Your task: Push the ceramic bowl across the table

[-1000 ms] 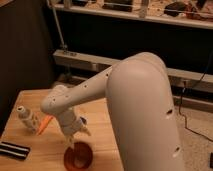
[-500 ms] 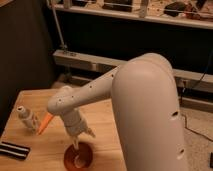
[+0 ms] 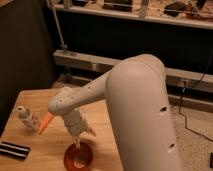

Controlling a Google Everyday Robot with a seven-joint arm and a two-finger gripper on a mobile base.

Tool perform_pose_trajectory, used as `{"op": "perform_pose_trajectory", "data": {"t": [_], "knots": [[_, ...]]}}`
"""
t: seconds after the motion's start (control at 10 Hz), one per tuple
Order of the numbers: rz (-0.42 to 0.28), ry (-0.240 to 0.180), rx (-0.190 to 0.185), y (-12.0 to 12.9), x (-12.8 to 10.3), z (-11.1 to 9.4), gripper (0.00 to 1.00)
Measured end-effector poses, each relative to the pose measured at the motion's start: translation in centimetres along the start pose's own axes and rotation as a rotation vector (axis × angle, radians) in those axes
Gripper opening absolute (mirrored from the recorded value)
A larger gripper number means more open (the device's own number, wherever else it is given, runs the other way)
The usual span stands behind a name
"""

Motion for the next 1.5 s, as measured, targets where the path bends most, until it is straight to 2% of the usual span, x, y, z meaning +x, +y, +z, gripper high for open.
{"op": "perform_pose_trajectory", "data": {"t": [0.4, 0.5, 0.7, 0.8, 1.1, 1.4, 1.5], "knots": [[0.004, 0.036, 0.003, -0.4, -0.2, 1.9, 0.65], [0.021, 0.053, 0.011, -1.1, -0.3, 2.8, 0.65], [0.1, 0.069, 0.044, -3.4, -0.3, 3.5, 0.65], [0.224, 0.074, 0.096, -7.1, 0.1, 3.4, 0.65], [0.488, 0.062, 0.215, -14.4, 1.7, 1.7, 0.65], [0.648, 0.075, 0.307, -17.9, 2.9, 0.7, 0.65], [0.727, 0.078, 0.335, -18.8, 3.1, 0.4, 0.65]]}}
